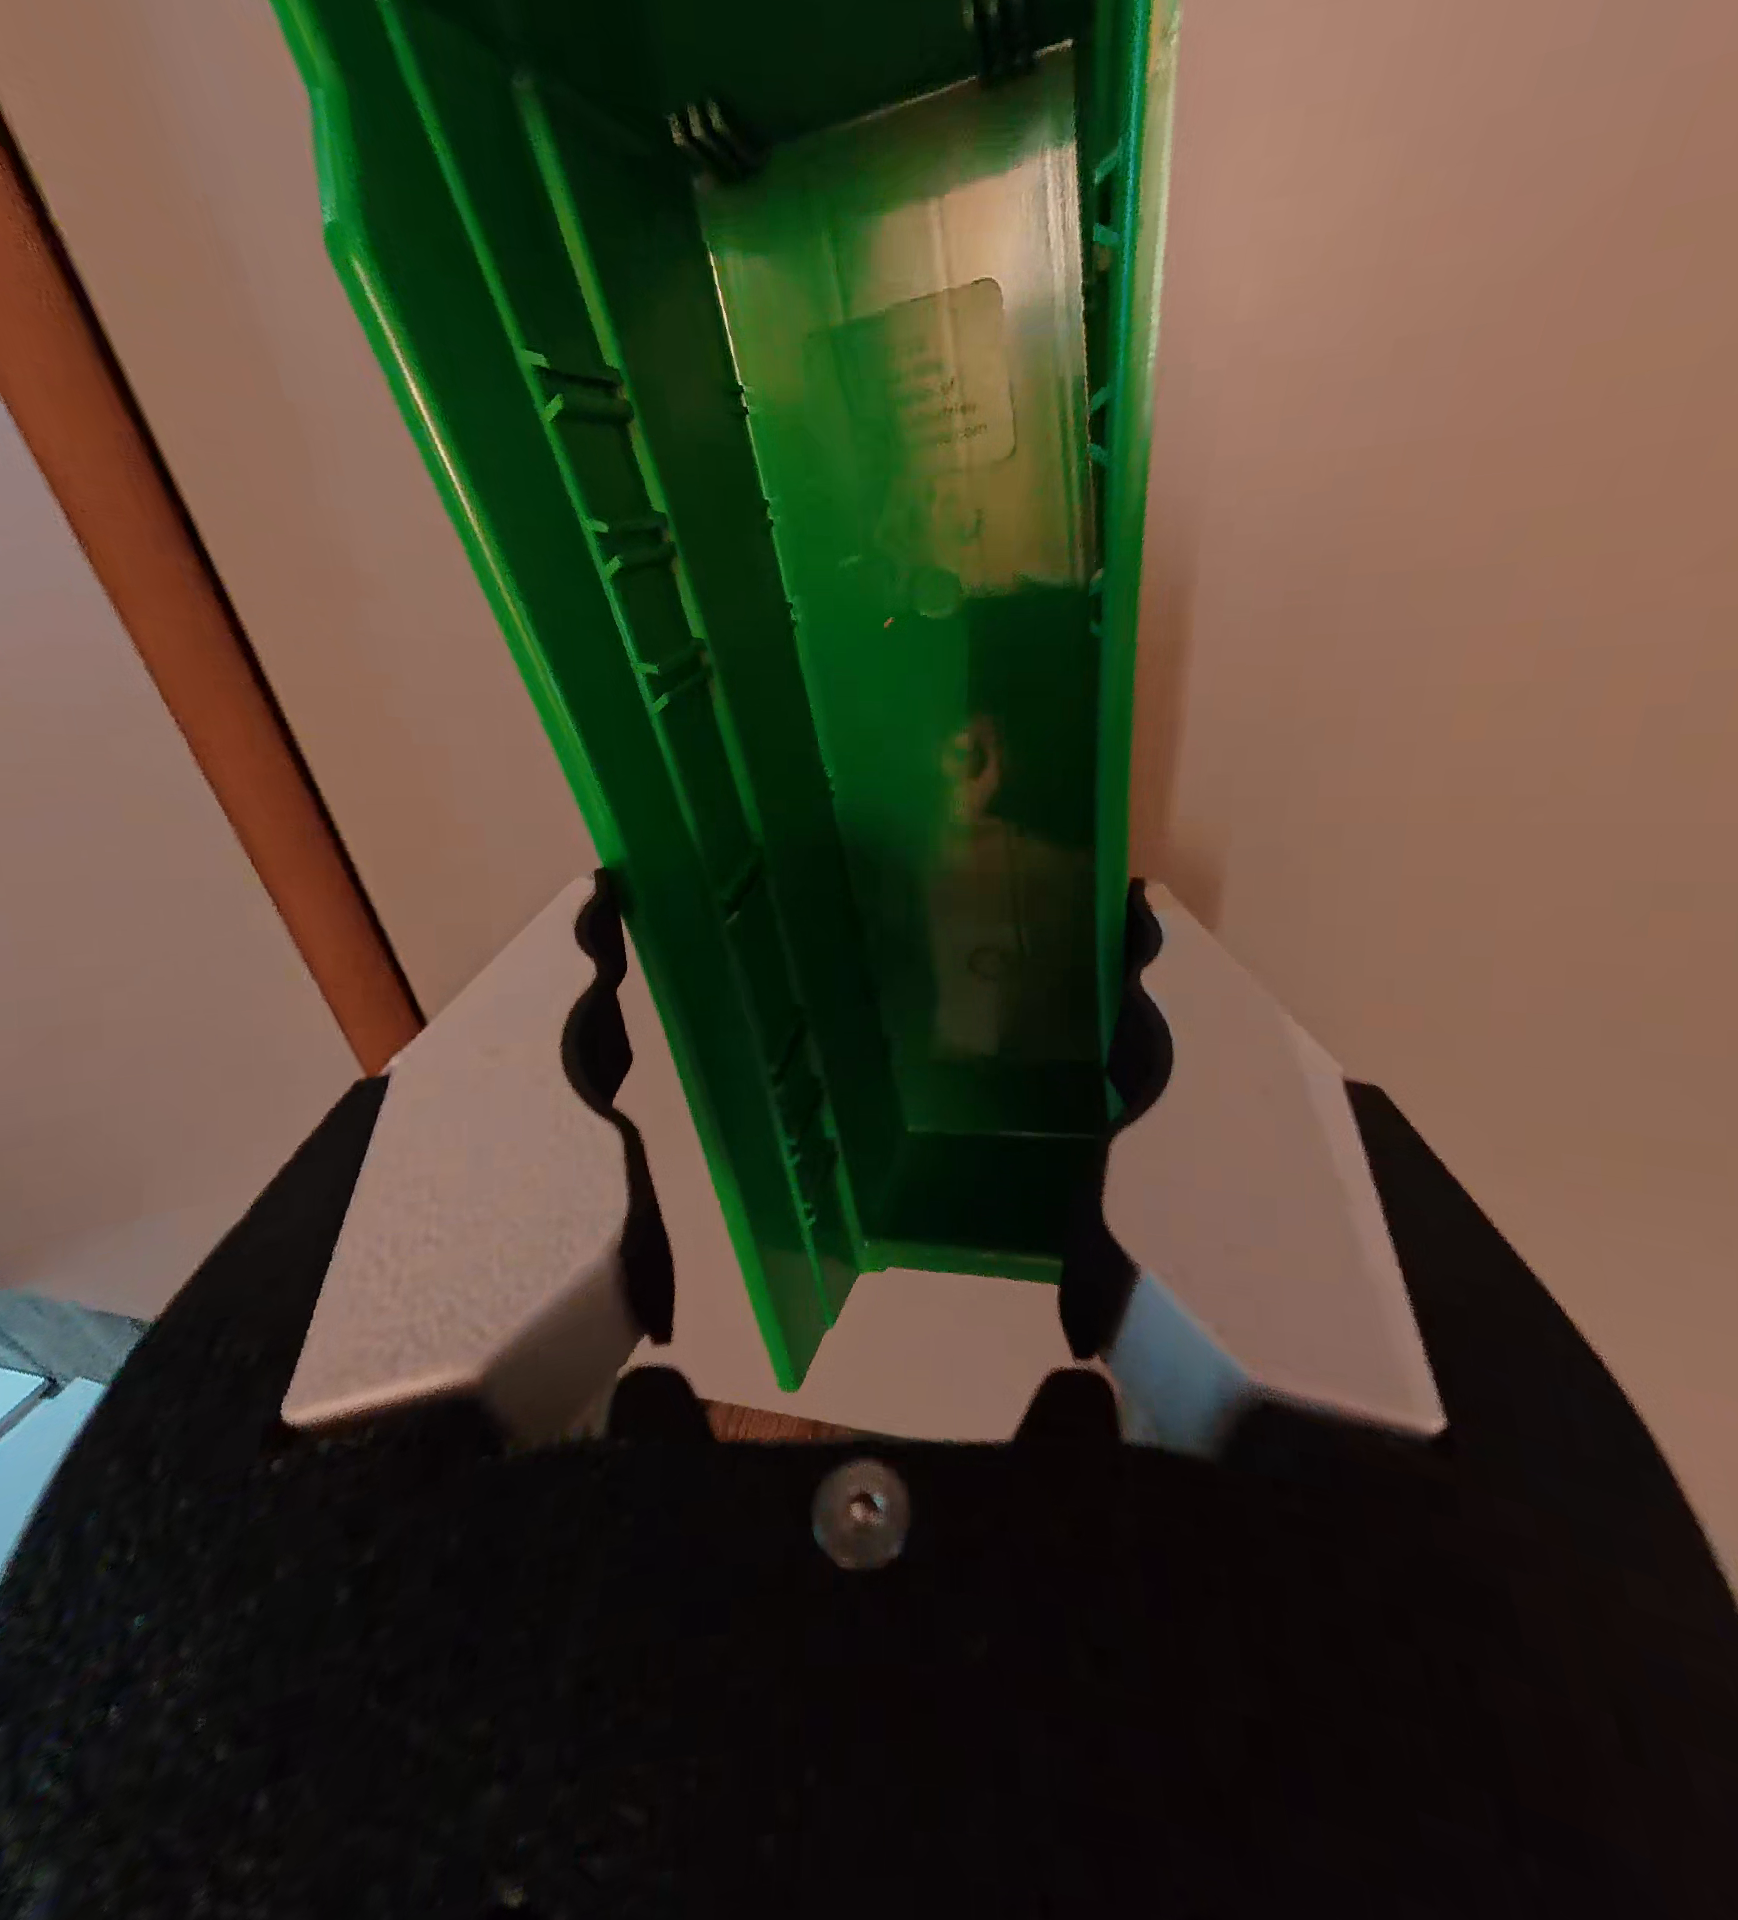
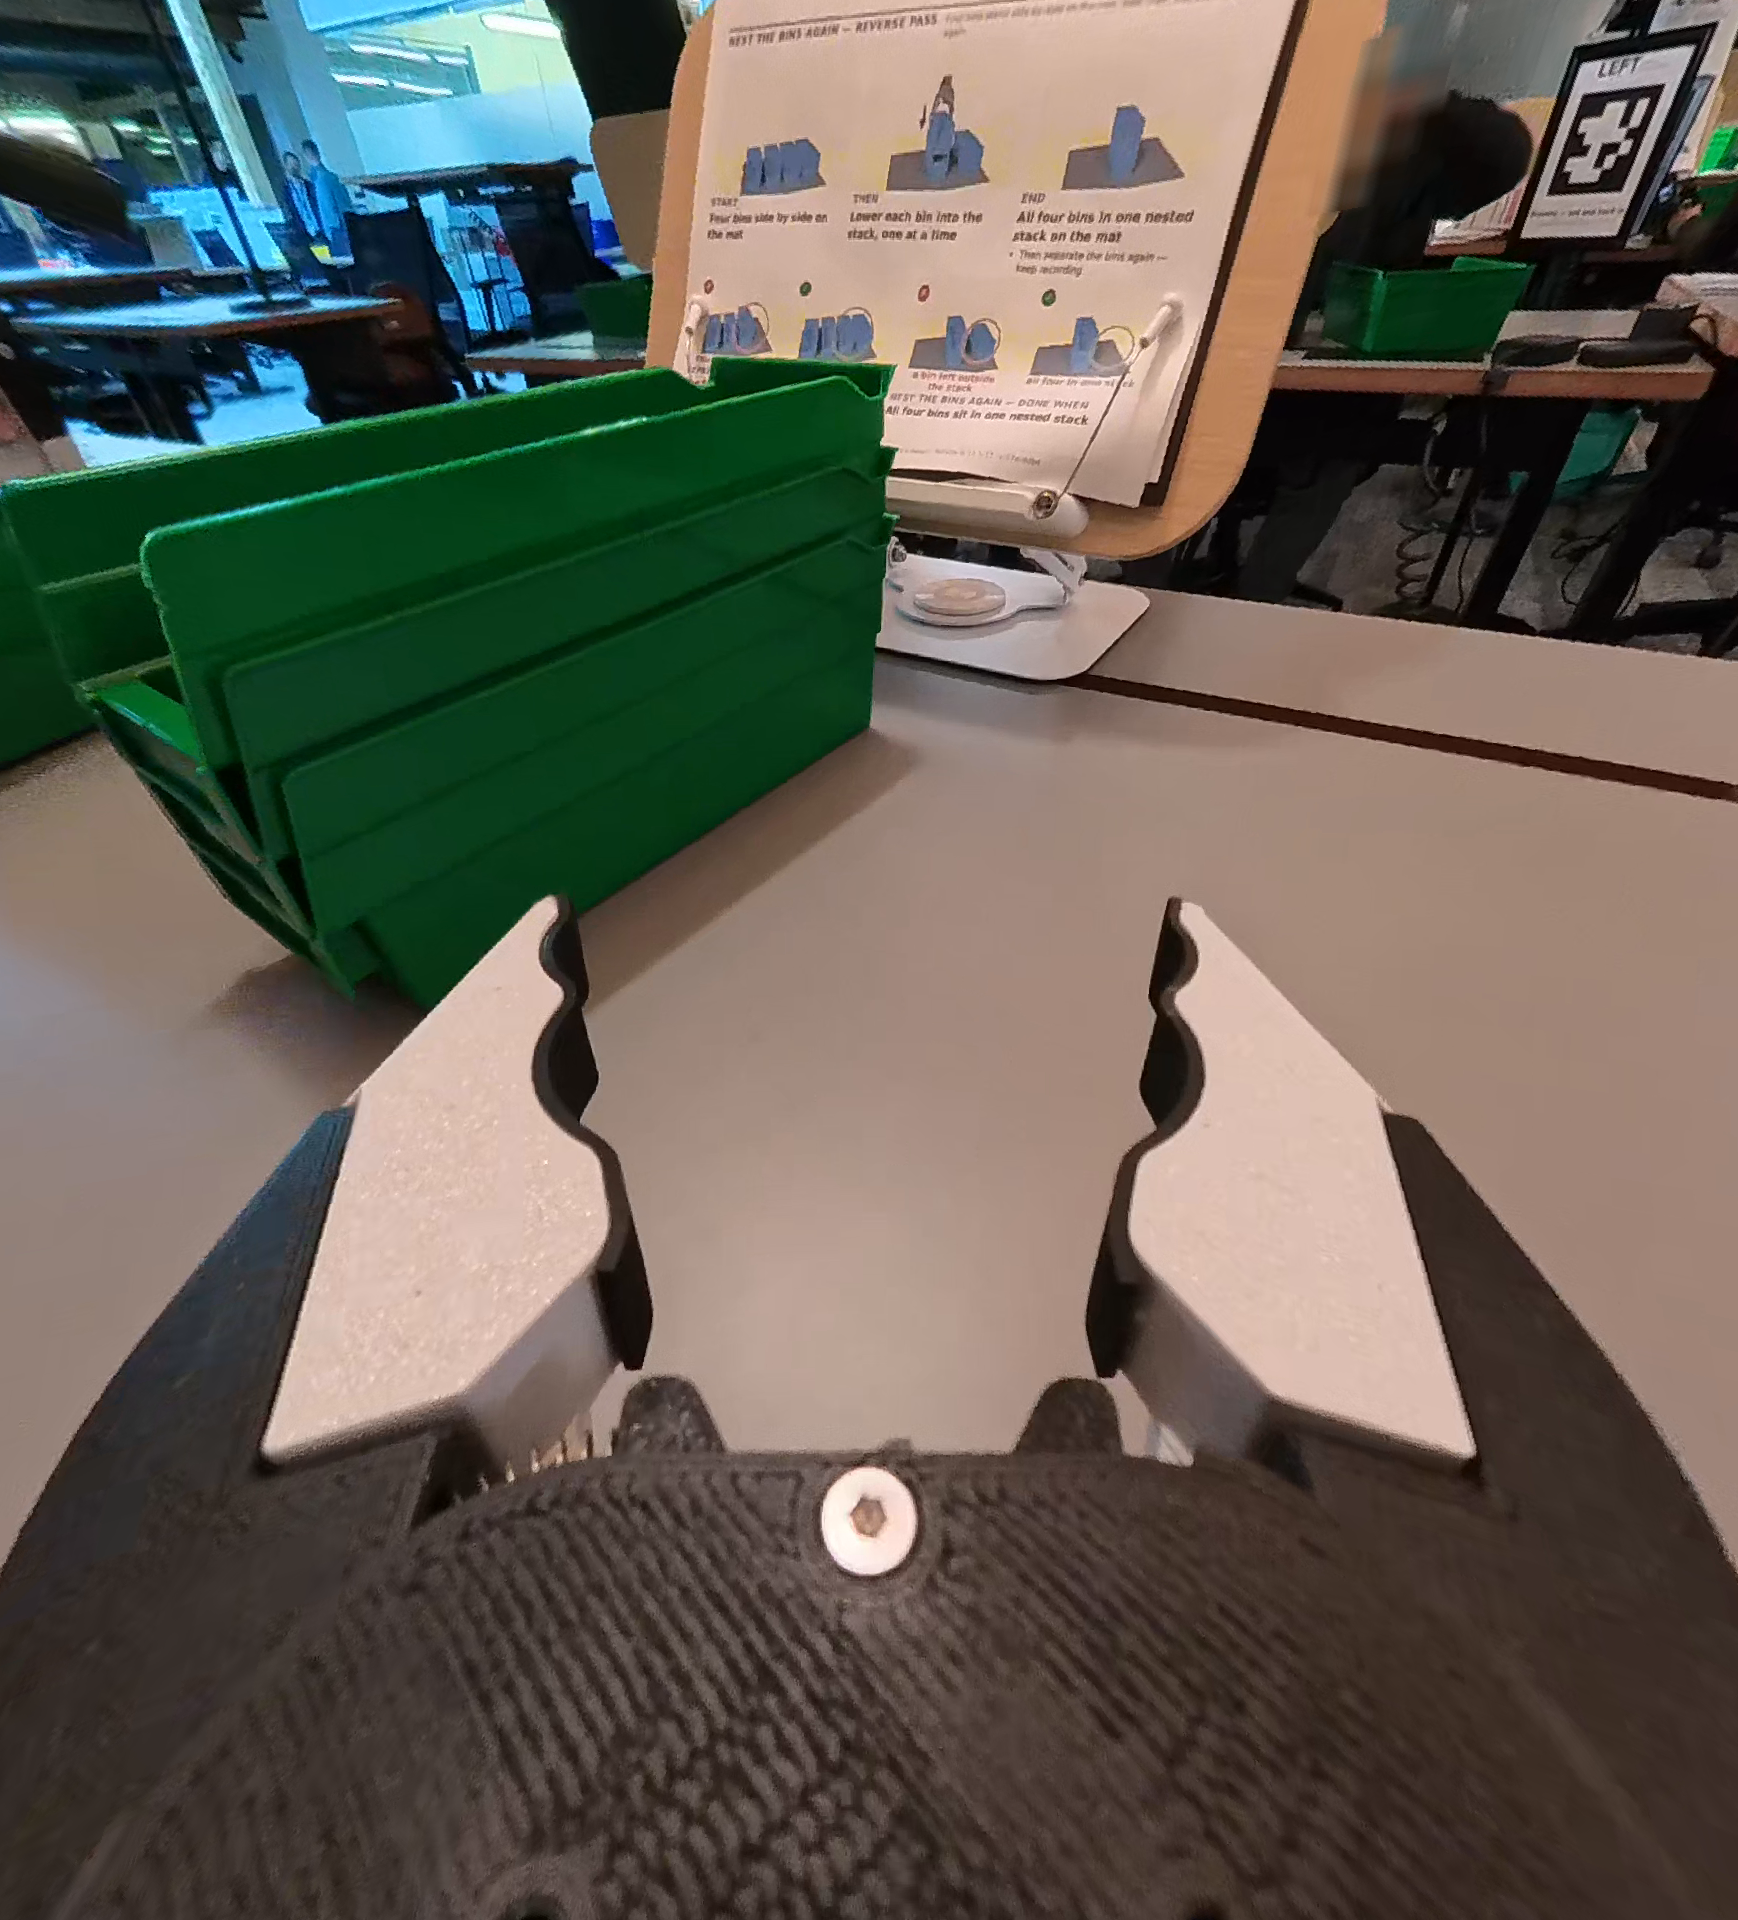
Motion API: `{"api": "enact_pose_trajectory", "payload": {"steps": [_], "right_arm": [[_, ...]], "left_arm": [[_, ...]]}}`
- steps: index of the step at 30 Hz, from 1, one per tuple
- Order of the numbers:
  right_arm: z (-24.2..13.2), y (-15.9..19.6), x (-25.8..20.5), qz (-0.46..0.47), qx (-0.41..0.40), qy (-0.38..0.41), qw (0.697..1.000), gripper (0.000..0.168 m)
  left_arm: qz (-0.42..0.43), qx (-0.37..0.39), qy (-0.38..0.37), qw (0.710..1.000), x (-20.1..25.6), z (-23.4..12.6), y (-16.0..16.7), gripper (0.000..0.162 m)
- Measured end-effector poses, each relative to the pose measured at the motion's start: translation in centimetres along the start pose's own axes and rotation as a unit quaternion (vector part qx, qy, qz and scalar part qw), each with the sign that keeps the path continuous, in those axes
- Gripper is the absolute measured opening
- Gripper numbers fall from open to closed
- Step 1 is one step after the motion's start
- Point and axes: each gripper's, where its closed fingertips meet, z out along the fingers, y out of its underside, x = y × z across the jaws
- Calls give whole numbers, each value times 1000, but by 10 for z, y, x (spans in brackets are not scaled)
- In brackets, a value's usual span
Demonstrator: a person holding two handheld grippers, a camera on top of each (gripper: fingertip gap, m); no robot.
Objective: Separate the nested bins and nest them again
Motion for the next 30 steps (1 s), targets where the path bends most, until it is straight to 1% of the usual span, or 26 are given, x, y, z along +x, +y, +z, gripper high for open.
{"api": "enact_pose_trajectory", "payload": {"steps": [4,9,12,15,17,20,22,23,25,27,28,29,30], "right_arm": [[4,8,-3,-1,-13,-1,1000,109],[4,11,3,2,-17,10,1000,109],[1,9,11,19,-10,22,1000,110],[-3,7,17,24,-6,29,999,111],[-5,7,23,20,-3,39,999,114],[-5,8,24,21,-2,37,999,115],[-4,9,22,26,-1,32,999,115],[-3,11,21,26,-2,29,999,116],[-1,15,19,22,-6,27,999,118],[2,21,15,14,-13,21,1000,120],[3,23,13,9,-18,17,1000,121],[5,26,11,5,-22,15,1000,122],[5,28,9,3,-24,13,1000,123]], "left_arm": [[5,13,-4,1000,-15,5,-4,95],[22,33,0,999,-14,6,-8,102],[24,40,9,999,-13,7,-7,109],[22,40,4,999,-14,4,-6,109],[12,51,-5,999,-13,-9,-10,110],[23,83,-55,995,-12,-49,-20,105],[40,113,-56,991,10,-82,-27,106],[42,131,-39,990,28,-99,-31,107],[40,170,36,984,81,-135,-37,112],[35,208,130,969,141,-172,-40,116],[34,213,163,963,168,-187,-38,118],[40,212,179,960,191,-199,-34,123],[49,213,179,959,210,-208,-31,132]]}}
